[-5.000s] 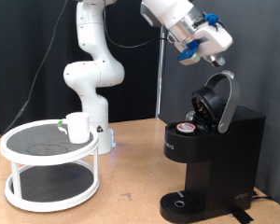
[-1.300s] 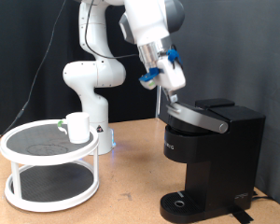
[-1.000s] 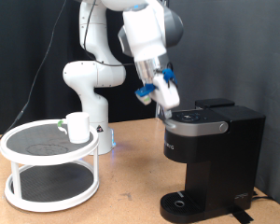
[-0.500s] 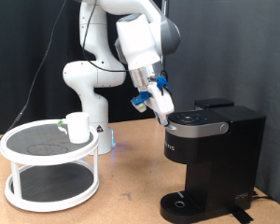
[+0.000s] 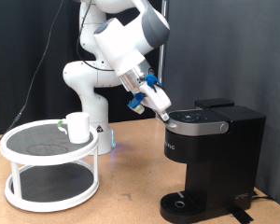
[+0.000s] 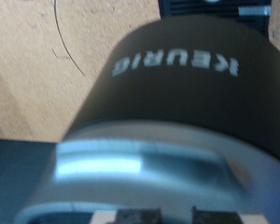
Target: Make a cup of coffee with the keurig machine
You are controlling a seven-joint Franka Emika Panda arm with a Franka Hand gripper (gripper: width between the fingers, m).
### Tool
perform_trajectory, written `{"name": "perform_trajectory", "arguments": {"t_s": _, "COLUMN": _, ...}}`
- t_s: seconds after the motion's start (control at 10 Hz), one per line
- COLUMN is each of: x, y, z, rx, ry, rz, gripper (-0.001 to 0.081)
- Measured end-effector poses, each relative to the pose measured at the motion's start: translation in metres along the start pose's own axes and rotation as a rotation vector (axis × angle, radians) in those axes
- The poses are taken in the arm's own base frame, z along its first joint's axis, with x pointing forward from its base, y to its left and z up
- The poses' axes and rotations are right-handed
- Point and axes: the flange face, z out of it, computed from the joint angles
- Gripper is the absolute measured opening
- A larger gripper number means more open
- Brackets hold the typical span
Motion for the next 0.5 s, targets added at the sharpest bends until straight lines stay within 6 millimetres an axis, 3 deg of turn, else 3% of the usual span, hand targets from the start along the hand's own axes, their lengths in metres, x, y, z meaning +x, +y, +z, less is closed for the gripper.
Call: {"name": "perform_trajectory", "arguments": {"t_s": 0.5, "x": -0.005, "y": 0.017, "z": -0.025, "rx": -0.027, "ry": -0.030, "rz": -0.023, "gripper": 0.0000}}
